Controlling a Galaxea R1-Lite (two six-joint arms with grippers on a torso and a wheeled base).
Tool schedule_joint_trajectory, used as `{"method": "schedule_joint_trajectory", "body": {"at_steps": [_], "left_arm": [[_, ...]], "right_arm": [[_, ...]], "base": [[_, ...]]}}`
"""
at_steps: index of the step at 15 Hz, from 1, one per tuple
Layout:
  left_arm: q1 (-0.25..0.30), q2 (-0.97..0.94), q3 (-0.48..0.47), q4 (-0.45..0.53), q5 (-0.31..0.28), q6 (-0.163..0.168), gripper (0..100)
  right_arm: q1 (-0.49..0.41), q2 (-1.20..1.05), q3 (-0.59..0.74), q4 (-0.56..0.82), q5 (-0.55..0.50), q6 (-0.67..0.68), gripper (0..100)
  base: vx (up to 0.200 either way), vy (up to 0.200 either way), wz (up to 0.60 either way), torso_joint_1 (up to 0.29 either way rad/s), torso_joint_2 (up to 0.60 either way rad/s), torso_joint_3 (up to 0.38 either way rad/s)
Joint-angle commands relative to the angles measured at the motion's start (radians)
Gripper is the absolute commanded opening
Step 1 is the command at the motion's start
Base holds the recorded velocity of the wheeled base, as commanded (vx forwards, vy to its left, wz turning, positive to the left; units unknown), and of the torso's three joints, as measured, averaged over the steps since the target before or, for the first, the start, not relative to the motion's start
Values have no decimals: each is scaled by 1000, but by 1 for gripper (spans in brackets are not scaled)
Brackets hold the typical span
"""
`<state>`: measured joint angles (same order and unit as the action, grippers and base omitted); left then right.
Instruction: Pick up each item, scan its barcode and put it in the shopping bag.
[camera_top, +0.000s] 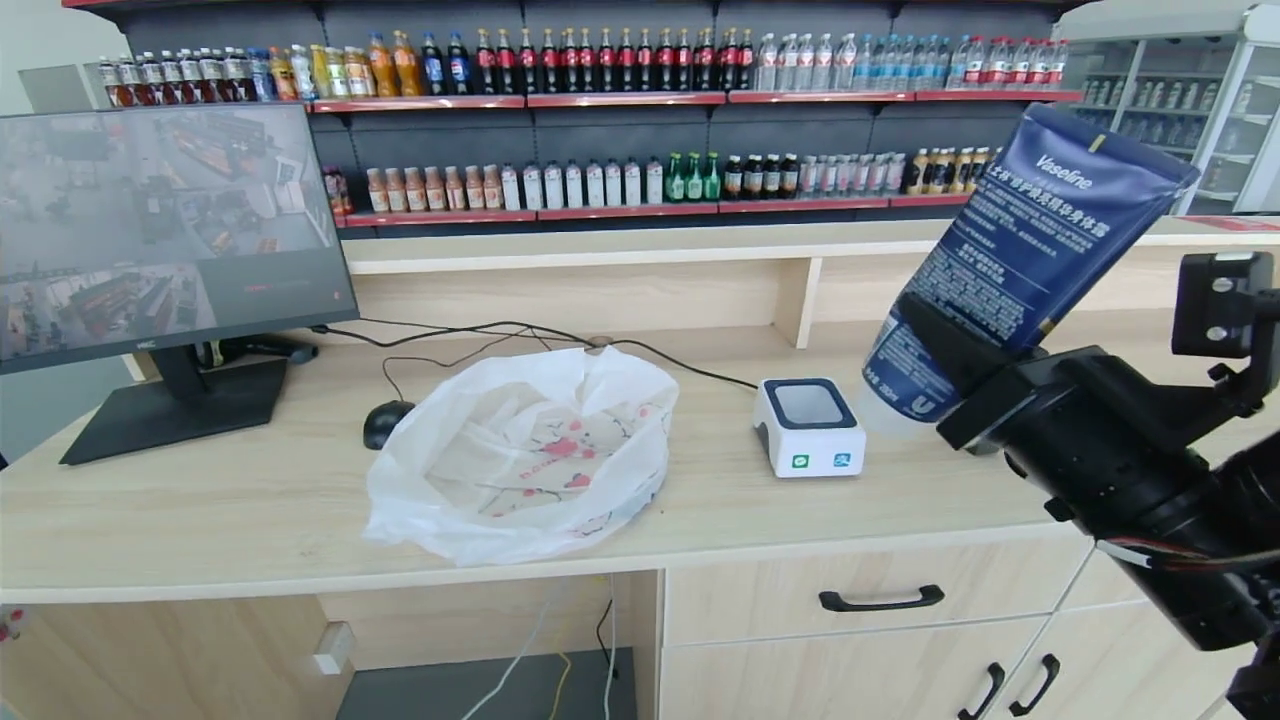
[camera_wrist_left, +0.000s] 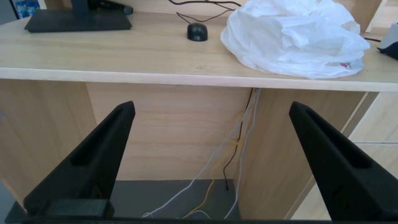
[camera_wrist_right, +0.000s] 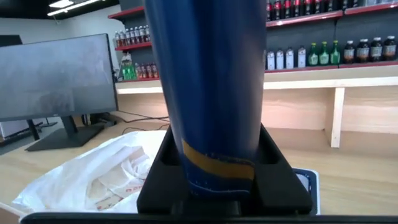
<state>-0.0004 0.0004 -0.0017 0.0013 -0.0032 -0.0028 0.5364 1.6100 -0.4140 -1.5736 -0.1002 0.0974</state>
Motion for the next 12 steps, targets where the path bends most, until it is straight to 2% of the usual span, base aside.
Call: {"method": "schedule_joint_trajectory", "body": {"at_steps": [1,2,12], "left_arm": [[0,0,0,0,0,0,100],[0,0,0,0,0,0,100],[0,0,0,0,0,-3,100]], "right_arm": [[-1,-2,1,3,1,1,0],[-1,-1,1,3,4,1,0],[5,70,-14,3,7,1,0]], "base": [[0,0,0,0,0,0],[0,0,0,0,0,0],[0,200,0,8,6,1]]}}
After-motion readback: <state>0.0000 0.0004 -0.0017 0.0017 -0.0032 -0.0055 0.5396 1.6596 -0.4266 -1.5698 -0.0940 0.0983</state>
